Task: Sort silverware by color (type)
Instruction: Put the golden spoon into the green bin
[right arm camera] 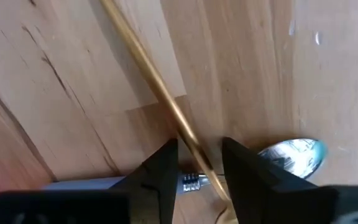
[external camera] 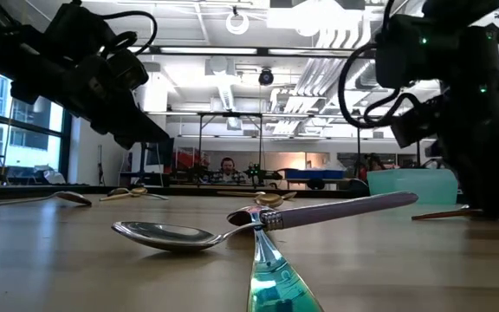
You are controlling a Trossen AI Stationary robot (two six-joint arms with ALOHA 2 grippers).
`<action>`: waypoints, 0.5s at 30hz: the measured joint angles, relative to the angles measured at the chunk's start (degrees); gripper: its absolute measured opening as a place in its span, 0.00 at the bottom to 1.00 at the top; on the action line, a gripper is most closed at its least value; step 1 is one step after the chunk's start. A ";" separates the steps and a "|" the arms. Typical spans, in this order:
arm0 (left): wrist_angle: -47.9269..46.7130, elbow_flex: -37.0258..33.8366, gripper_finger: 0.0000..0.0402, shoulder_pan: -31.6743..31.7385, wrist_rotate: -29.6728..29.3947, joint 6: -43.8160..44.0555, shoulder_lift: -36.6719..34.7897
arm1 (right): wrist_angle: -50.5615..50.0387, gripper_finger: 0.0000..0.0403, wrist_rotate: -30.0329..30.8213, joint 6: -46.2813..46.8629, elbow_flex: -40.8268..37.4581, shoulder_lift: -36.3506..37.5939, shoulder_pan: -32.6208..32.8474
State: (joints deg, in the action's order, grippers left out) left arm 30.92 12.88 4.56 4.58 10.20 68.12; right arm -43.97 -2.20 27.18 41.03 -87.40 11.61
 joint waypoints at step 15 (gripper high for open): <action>3.06 0.02 0.00 1.55 -0.82 3.06 0.00 | 1.51 0.02 -0.74 -4.80 -1.81 -0.03 -3.42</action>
State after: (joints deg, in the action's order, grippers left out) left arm 33.98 12.91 6.11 3.76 13.26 68.12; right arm -42.45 -2.94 22.39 39.21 -87.43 8.19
